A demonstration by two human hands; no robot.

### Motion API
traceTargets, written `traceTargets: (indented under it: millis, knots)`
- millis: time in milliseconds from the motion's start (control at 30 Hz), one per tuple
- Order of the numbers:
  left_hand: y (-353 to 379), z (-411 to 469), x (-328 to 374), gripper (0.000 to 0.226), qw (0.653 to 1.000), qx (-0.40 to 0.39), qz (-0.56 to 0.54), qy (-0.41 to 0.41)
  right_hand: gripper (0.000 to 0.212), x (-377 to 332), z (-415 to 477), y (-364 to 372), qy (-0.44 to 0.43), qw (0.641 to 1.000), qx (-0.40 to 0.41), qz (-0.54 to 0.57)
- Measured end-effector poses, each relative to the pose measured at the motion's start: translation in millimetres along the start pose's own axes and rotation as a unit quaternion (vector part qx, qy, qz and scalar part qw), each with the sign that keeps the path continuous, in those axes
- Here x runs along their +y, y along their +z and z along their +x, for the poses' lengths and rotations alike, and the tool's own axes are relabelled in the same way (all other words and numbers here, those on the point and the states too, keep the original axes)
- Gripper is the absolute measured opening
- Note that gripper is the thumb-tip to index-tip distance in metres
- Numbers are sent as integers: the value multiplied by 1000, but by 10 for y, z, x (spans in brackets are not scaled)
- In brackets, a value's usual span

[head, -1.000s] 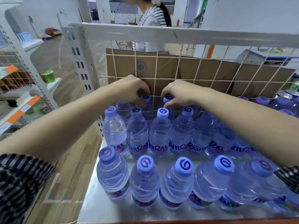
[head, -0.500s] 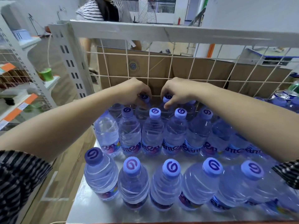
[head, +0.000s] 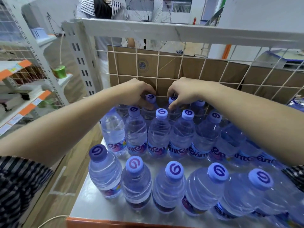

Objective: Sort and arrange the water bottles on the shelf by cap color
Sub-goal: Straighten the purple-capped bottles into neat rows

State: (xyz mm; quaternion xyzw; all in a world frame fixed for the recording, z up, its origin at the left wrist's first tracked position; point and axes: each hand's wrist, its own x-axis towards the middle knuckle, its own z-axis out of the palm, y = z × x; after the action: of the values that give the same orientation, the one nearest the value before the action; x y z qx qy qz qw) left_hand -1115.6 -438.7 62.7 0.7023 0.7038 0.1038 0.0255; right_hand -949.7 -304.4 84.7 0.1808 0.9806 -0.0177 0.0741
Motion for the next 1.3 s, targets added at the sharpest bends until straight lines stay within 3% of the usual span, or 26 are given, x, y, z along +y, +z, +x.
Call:
traceTargets:
  millis: [367, 567, 733, 867, 967, 1067, 1233, 1300]
  knots:
    - [94, 79, -4, 37, 998, 12, -33, 44, 33, 44, -32, 68, 51, 998, 46, 9]
    - [-43, -30, -98, 41, 999, -34, -35, 3, 37, 37, -79, 23, 20, 999, 31, 32]
    - [-279, -330, -303, 22, 997, 65, -25, -27, 38, -214, 9, -148, -34, 994, 102, 3]
    - [-239, -484, -416, 37, 995, 67, -19, -74, 39, -485, 159, -111, -66, 993, 100, 12]
    - [-179, -463, -467, 55, 993, 58, 38, -100, 38, -582, 237, 25, -74, 993, 84, -30]
    - [-160, -436, -494, 53, 991, 44, 38, -118, 33, -565, 277, 105, -63, 995, 78, -19]
    - [-89, -369, -551, 50, 981, -71, 16, -177, 34, -508, 271, 129, -47, 995, 83, 12]
    - [-90, -337, -568, 40, 986, -74, 1, -152, 34, -515, 274, 139, -45, 995, 87, 6]
